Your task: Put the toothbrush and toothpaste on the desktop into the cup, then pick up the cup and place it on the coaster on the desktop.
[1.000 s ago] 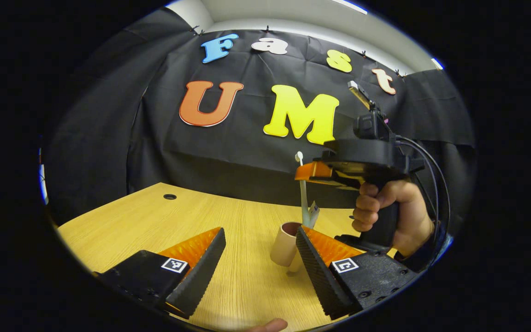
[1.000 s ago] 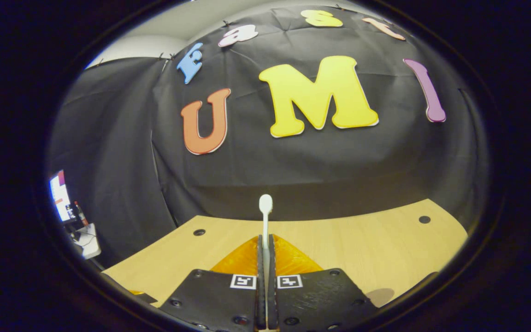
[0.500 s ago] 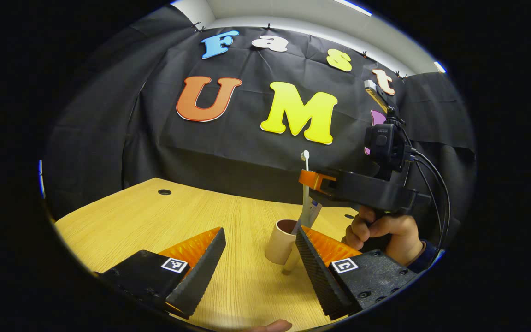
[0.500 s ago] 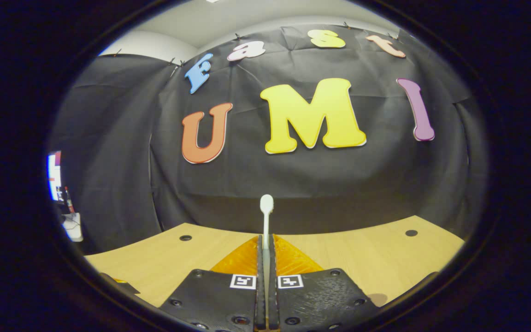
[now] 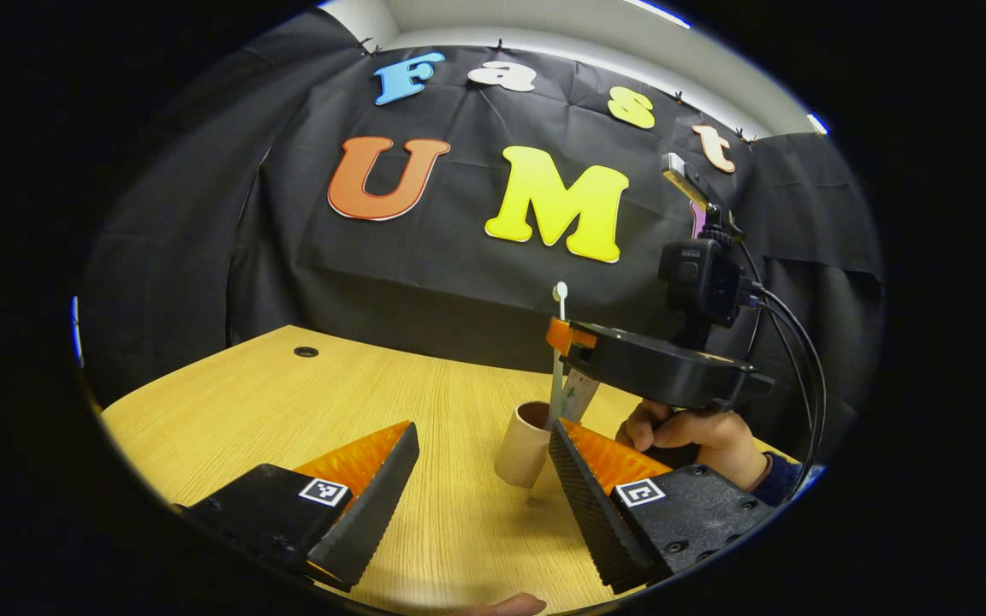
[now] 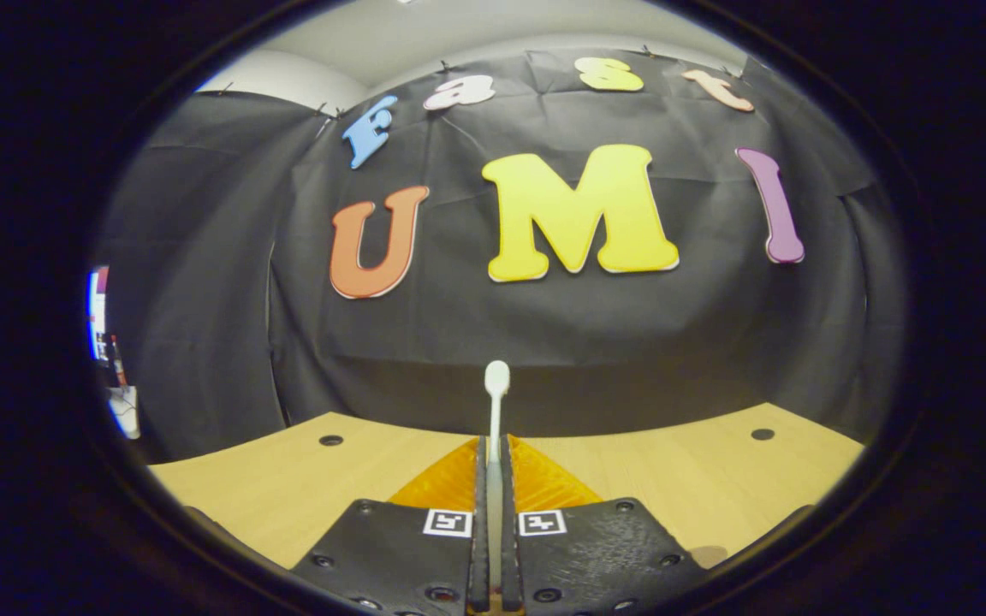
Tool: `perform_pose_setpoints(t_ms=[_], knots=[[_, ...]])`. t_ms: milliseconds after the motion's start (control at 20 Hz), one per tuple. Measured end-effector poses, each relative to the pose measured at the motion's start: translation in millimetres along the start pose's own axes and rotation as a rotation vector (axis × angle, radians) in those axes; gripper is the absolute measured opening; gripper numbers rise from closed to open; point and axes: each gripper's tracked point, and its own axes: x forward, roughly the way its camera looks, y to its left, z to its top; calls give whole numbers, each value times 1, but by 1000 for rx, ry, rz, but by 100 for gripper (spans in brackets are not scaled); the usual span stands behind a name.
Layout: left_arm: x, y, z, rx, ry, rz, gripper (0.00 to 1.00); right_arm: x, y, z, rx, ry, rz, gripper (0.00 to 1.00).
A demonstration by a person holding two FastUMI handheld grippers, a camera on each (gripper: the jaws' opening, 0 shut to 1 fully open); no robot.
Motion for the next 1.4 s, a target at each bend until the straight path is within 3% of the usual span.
perform_pose_setpoints(t_ms=[200,300,450,750,1100,1250,1400], knots=[[0,-2,-1,-4,4,-2,97,-13,-7,-6,15,23,5,11],[2,-5,-4,-5,8,-6,97,-26,-3,-6,4,25,35,24],[8,-17,-12,-22,35,-20,97,-51,-16,-4,-16,19,16,94],[8,-37,-24,28,107,-1,98,-110,-61,15,-54,-25,6,95],[9,-65,-22,33,217,47,97,-177,-151,6,-133,-43,-82,96],[20,-81,-32,-44,384,40,97,-199,-188,-3,-119,-23,-106,96],[35,-84,-44,-35,510,39,97,-218,-212,-2,-85,-27,-102,94]])
